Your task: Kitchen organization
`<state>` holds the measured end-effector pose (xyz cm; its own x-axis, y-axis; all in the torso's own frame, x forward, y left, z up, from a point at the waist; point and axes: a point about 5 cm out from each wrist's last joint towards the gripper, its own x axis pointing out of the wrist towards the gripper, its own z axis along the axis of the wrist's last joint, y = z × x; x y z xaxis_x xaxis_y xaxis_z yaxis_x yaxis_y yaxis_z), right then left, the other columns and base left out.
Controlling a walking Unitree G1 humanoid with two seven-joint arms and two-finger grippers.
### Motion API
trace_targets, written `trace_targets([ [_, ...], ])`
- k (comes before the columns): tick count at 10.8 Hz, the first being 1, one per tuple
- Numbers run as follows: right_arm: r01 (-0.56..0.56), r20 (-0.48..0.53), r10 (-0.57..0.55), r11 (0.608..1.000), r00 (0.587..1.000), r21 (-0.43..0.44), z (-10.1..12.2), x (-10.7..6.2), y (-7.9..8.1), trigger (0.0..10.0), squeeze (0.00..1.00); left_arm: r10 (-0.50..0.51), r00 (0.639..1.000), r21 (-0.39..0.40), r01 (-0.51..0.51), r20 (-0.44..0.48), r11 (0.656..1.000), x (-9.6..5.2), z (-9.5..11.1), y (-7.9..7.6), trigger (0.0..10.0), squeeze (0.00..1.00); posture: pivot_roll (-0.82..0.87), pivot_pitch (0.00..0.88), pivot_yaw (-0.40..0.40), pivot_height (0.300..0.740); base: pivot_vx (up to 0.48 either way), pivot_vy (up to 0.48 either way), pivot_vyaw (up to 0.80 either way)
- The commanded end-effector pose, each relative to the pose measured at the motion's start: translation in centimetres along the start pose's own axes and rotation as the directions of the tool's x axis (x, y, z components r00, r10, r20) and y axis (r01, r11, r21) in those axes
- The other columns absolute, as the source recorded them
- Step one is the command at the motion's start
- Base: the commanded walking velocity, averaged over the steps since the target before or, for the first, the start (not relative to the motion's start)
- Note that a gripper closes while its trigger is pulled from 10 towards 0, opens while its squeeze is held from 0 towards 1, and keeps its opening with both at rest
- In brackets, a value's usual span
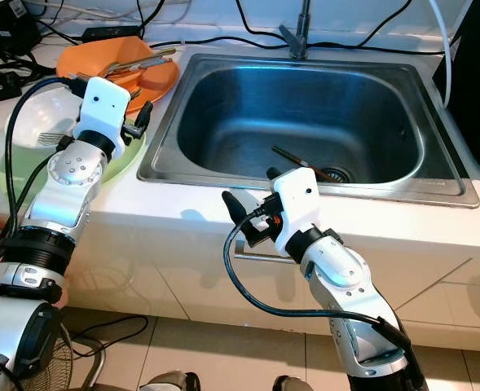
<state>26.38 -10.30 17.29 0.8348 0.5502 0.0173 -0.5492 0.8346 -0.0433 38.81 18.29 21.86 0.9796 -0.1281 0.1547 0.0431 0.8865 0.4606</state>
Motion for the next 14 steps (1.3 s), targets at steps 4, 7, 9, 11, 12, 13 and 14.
trace_targets([
  [4,-0.005,0.035,0.006,1.0,0.999,-0.029,0.7,0.2,0.2,10.0,0.0,-0.013,1.0,0.019,0.012,0.026,1.0,0.4,0.6,-0.2,10.0,0.0,0.08,0.107,0.05,0.74,0.0,0.0,0.0],
  [7,-0.004,0.039,0.005,1.0,0.999,-0.028,0.7,0.2,0.3,10.0,0.0,-0.007,0.998,0.008,0.006,0.057,1.0,0.4,1.1,-0.1,0.0,0.0,0.08,0.105,0.051,0.74,0.0,0.0,0.0],
  [9,-0.011,0.04,0.012,1.0,0.999,-0.027,0.7,0.2,0.3,10.0,0.0,-0.001,0.998,0.008,0.0,0.069,1.0,0.4,1.4,0.0,0.0,0.0,0.08,0.107,0.049,0.74,0.0,0.0,0.0],
  [11,-0.032,0.035,0.032,0.999,0.999,-0.022,0.6,0.2,0.5,10.0,0.0,0.016,0.998,0.029,-0.017,0.063,0.999,0.4,1.4,0.2,10.0,0.0,0.08,0.106,0.049,0.74,0.0,0.0,0.0],
  [12,-0.032,0.036,0.032,0.999,0.999,-0.021,0.6,0.2,0.5,10.0,0.0,0.02,0.997,0.038,-0.023,0.068,0.999,0.3,1.5,0.3,10.0,0.0,0.08,0.105,0.05,0.74,0.0,0.0,0.0],
  [13,-0.03,0.036,0.031,0.999,0.999,-0.021,0.6,0.2,0.5,10.0,0.0,0.024,0.996,0.061,-0.029,0.081,0.998,0.1,1.7,0.2,10.0,0.0,0.08,0.104,0.05,0.74,0.0,0.0,0.0],
  [14,-0.03,0.036,0.031,0.999,0.999,-0.021,0.6,0.2,0.4,10.0,0.0,0.03,0.995,0.07,-0.036,0.093,0.997,-0.1,1.9,0.2,10.0,0.0,0.08,0.104,0.049,0.74,0.0,0.0,0.0],
])
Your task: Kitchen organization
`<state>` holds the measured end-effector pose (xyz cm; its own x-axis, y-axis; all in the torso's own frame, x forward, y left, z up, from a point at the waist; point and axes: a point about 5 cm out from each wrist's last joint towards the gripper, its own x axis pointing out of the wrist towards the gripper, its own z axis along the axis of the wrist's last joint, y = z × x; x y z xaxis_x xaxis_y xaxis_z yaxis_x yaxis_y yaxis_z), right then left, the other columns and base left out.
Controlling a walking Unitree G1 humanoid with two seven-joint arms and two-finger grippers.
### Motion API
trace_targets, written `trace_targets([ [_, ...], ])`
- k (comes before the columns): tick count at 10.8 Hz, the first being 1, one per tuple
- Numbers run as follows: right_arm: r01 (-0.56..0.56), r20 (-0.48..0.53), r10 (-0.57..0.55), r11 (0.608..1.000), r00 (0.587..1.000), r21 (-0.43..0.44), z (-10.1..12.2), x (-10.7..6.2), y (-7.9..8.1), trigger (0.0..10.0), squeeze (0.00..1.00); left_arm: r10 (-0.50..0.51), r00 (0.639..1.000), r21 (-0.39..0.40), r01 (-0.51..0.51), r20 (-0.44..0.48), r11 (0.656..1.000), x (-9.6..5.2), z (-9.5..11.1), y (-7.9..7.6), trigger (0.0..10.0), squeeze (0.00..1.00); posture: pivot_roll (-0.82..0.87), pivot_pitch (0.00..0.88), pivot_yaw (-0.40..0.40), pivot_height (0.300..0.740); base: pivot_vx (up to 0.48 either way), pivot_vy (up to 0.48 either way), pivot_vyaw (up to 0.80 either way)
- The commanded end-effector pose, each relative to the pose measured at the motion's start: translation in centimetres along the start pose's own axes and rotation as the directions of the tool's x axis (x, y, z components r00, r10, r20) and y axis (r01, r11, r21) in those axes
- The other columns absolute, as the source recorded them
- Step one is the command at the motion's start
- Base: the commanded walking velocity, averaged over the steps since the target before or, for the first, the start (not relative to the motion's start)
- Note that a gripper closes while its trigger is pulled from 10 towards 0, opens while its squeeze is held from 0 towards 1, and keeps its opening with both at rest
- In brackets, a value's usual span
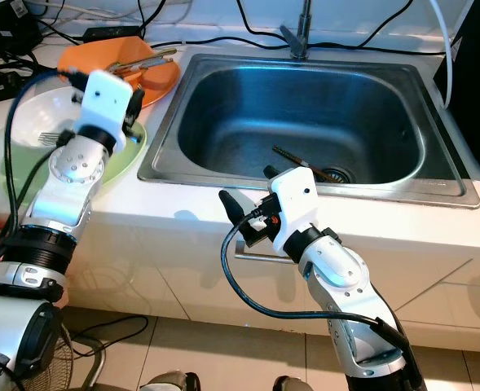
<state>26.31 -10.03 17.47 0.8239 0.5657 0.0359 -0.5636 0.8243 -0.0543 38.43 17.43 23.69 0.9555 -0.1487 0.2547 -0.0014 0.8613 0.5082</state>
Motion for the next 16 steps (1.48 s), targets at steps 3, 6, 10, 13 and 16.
trace_targets([
  [3,-0.018,0.018,0.019,1.0,1.0,-0.009,0.3,0.2,0.2,10.0,0.0,0.004,1.0,0.027,-0.004,0.013,1.0,-0.6,0.1,-0.1,10.0,0.0,0.08,0.1,0.046,0.74,0.0,0.0,0.0],
  [6,-0.017,0.018,0.017,1.0,1.0,-0.011,0.3,0.2,0.2,10.0,0.0,-0.021,1.0,0.0,0.021,0.002,1.0,-0.9,-0.2,-0.5,0.0,0.0,0.08,0.097,0.047,0.74,0.0,0.0,0.0],
  [10,-0.007,0.013,0.007,1.0,1.0,-0.008,0.1,0.2,0.1,10.0,0.0,-0.039,0.999,-0.014,0.039,0.009,0.999,-0.9,0.0,-0.7,0.0,0.0,0.08,0.096,0.049,0.74,0.0,0.0,0.0],
  [13,-0.002,0.013,0.002,1.0,1.0,-0.004,0.0,0.2,0.0,10.0,0.0,-0.042,0.999,-0.014,0.042,0.01,0.999,-0.9,0.1,-0.8,0.0,0.0,0.08,0.096,0.047,0.74,0.0,0.0,0.0],
  [16,-0.001,0.01,0.001,1.0,1.0,0.0,-0.1,0.3,-0.1,10.0,0.0,-0.011,0.998,0.09,0.005,0.06,0.996,-1.8,1.2,-1.0,0.0,0.0,0.09,0.093,0.045,0.74,0.0,0.0,0.0],
])
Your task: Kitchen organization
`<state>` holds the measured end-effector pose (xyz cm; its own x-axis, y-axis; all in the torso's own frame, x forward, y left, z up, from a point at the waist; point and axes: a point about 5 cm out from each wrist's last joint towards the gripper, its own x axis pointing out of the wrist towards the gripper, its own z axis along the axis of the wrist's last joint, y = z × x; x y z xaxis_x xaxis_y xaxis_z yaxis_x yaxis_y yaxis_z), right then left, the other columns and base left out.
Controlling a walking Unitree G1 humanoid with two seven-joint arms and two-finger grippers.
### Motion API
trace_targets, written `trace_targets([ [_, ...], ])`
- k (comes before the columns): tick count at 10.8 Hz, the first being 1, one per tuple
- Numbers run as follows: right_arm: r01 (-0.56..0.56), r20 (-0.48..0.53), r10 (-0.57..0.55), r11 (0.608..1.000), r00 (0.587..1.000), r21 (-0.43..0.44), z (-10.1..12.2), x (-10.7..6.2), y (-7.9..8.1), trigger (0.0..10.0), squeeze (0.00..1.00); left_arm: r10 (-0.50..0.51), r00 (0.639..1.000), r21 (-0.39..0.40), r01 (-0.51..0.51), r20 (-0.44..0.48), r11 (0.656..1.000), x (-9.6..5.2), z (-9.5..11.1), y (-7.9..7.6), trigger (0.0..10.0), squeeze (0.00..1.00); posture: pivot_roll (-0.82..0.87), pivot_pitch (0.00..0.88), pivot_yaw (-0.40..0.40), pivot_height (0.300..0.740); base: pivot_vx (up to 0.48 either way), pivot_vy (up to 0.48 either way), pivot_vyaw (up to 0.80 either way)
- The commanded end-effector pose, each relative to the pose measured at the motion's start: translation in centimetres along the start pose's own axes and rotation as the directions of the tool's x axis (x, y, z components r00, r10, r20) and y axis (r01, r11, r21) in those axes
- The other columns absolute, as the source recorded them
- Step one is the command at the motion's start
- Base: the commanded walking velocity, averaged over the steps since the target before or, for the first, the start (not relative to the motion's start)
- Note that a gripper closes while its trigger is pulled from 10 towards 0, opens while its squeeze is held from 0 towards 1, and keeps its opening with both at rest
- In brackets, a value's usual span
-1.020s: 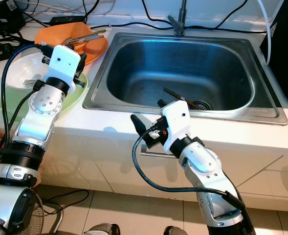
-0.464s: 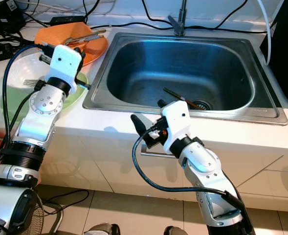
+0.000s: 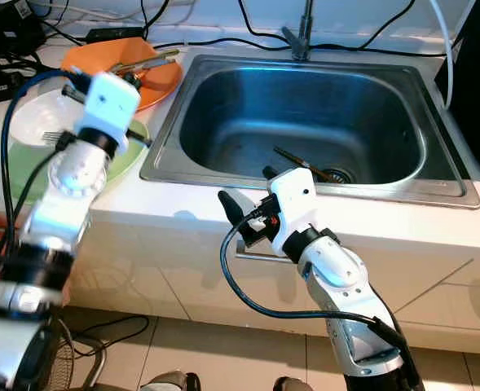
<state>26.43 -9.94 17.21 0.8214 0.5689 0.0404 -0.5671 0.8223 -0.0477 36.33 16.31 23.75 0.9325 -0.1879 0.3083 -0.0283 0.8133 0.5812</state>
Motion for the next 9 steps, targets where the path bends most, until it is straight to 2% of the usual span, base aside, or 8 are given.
trace_targets([
  [1,0.0,0.005,0.0,1.0,1.0,-0.007,0.0,0.2,0.0,10.0,0.0,0.013,1.0,0.036,-0.014,0.014,0.999,-0.3,0.3,0.1,0.0,0.0,0.09,0.091,0.044,0.74,0.0,0.0,0.0],
  [3,-0.001,0.006,0.001,1.0,1.0,-0.006,0.0,0.2,-0.1,10.0,0.0,0.026,0.998,0.103,-0.032,0.058,0.994,-0.9,1.5,0.0,0.0,0.0,0.11,0.084,0.035,0.74,0.0,0.0,0.0],
  [5,-0.007,0.007,0.007,1.0,1.0,-0.006,-0.1,0.4,0.0,10.0,0.0,0.052,0.987,0.155,-0.076,0.155,0.985,-1.2,3.7,0.3,0.0,0.0,0.11,0.079,0.028,0.74,0.0,0.0,0.0],
  [7,-0.015,0.011,0.015,1.0,1.0,-0.009,-0.1,0.7,0.0,10.0,0.0,0.081,0.969,0.169,-0.122,0.234,0.978,-1.6,5.2,0.5,0.0,0.0,0.12,0.072,0.028,0.74,0.0,0.0,0.0],
  [9,-0.013,0.017,0.013,1.0,1.0,-0.008,-0.1,0.8,0.0,10.0,0.0,0.081,0.961,0.139,-0.121,0.263,0.983,-1.7,6.0,0.2,0.0,0.0,0.12,0.069,0.03,0.74,0.0,0.0,0.0],
])
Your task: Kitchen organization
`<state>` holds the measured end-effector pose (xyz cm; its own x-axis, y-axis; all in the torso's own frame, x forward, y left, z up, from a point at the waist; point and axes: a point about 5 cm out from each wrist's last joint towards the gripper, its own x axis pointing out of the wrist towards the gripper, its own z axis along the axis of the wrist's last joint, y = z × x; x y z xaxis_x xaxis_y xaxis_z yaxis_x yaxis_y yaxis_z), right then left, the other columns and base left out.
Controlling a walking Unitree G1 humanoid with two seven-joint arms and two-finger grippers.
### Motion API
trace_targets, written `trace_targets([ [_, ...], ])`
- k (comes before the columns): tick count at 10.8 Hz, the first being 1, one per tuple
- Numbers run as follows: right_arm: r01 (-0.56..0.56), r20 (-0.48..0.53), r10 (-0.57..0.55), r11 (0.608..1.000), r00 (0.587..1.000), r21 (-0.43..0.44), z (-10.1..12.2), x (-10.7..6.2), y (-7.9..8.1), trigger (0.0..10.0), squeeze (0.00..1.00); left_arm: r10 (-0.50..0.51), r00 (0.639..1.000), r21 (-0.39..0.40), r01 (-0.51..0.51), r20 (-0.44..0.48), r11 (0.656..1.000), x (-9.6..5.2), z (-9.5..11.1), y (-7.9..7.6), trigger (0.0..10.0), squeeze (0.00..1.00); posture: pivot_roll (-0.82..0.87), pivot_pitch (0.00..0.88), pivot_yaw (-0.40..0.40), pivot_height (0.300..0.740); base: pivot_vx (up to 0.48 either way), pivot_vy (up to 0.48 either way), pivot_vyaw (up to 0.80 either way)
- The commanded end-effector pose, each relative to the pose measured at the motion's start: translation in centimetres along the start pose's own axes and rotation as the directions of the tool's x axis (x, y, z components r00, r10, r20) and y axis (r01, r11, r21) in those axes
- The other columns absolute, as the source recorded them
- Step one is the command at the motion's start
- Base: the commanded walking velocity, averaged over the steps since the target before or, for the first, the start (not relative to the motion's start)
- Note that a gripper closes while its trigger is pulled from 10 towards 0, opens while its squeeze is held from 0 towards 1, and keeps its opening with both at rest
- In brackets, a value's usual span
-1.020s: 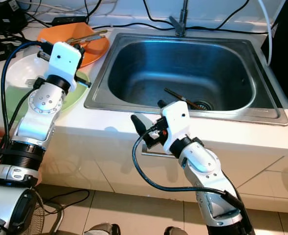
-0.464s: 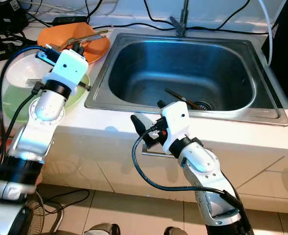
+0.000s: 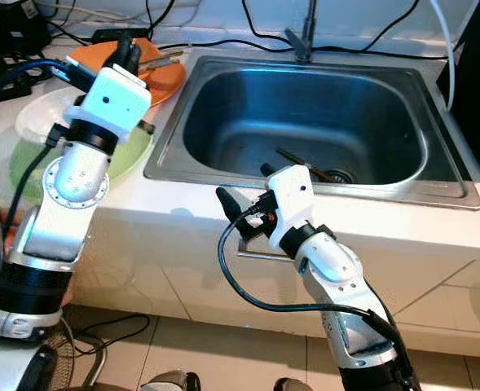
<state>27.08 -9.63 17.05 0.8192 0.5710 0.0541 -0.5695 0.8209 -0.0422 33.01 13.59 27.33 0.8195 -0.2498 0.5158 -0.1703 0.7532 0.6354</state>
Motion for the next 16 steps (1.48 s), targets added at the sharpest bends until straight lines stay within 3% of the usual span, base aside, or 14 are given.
trace_targets([
  [1,-0.007,0.004,0.007,1.0,1.0,-0.011,0.0,0.2,0.1,10.0,0.0,-0.008,0.998,-0.069,0.013,0.06,0.998,0.3,1.4,-0.4,0.0,0.0,0.12,0.067,0.031,0.74,0.0,0.0,0.0],
  [2,0.003,0.009,-0.003,1.0,1.0,-0.01,0.0,0.2,0.0,10.0,0.0,-0.05,0.995,-0.216,0.068,0.091,0.974,0.7,2.3,-1.6,0.0,0.0,0.12,0.065,0.031,0.74,0.0,0.0,0.0],
  [3,0.014,0.017,-0.014,1.0,1.0,-0.011,0.2,0.4,-0.1,10.0,0.0,-0.112,0.977,-0.312,0.165,0.182,0.936,1.2,4.0,-2.8,0.0,0.0,0.12,0.062,0.033,0.74,0.0,0.0,0.0],
  [4,0.026,0.022,-0.026,1.0,0.999,-0.013,0.2,0.5,-0.3,10.0,0.0,-0.117,0.964,-0.362,0.2,0.239,0.91,1.9,5.4,-3.3,0.0,0.0,0.11,0.06,0.033,0.74,0.0,0.0,0.0],
  [6,0.047,0.027,-0.046,0.999,0.999,-0.011,0.2,0.6,-0.6,10.0,0.0,-0.089,0.949,-0.369,0.202,0.301,0.907,2.9,6.6,-2.8,0.0,0.0,0.1,0.054,0.04,0.74,0.0,0.0,0.0],
  [8,0.054,0.027,-0.054,0.999,0.998,-0.006,0.1,0.5,-0.6,10.0,0.0,-0.071,0.956,-0.37,0.178,0.284,0.912,2.9,5.8,-2.1,0.0,0.0,0.11,0.052,0.043,0.74,0.0,0.0,0.0],
  [9,0.055,0.027,-0.055,0.998,0.998,-0.005,0.0,0.6,-0.6,10.0,0.0,-0.037,0.964,-0.414,0.148,0.263,0.898,3.2,5.6,-1.7,0.0,0.0,0.11,0.051,0.044,0.74,0.0,0.0,0.0],
  [10,0.056,0.031,-0.056,0.998,0.998,-0.002,0.0,0.8,-0.5,10.0,0.0,0.043,0.98,-0.582,0.08,0.194,0.809,3.8,4.9,-1.0,0.0,0.0,0.11,0.047,0.046,0.74,0.0,0.0,0.0],
  [11,0.066,0.038,-0.066,0.998,0.997,0.0,0.1,1.0,-0.6,10.0,0.0,0.097,0.991,-0.749,0.002,0.089,0.662,4.3,3.7,-0.5,0.0,0.0,0.11,0.045,0.047,0.74,0.0,0.0,0.0],
  [12,0.082,0.039,-0.082,0.997,0.996,0.004,0.1,1.0,-0.8,10.0,0.0,0.128,0.991,-0.862,-0.087,-0.026,0.499,4.7,1.9,-0.2,0.0,0.0,0.11,0.043,0.047,0.74,0.0,0.0,0.0],
  [14,0.103,0.036,-0.103,0.995,0.994,0.006,0.0,1.0,-1.1,10.0,0.0,0.12,0.979,-0.947,-0.194,-0.168,0.255,4.4,-0.6,-0.8,0.0,0.0,0.1,0.043,0.048,0.74,0.0,0.0,0.0],
  [15,0.109,0.038,-0.11,0.994,0.993,0.01,0.1,1.0,-1.2,10.0,0.0,0.205,0.968,-0.989,-0.145,-0.142,0.003,3.5,-0.5,-1.2,0.7,0.0,0.1,0.043,0.048,0.74,0.0,0.0,0.0],
  [16,0.122,0.04,-0.124,0.992,0.992,0.03,0.1,1.1,-1.3,10.0,0.0,0.186,0.966,-0.983,-0.182,-0.18,-0.011,3.1,-1.1,-1.7,0.0,0.0,0.1,0.044,0.048,0.74,0.0,0.0,0.0],
])
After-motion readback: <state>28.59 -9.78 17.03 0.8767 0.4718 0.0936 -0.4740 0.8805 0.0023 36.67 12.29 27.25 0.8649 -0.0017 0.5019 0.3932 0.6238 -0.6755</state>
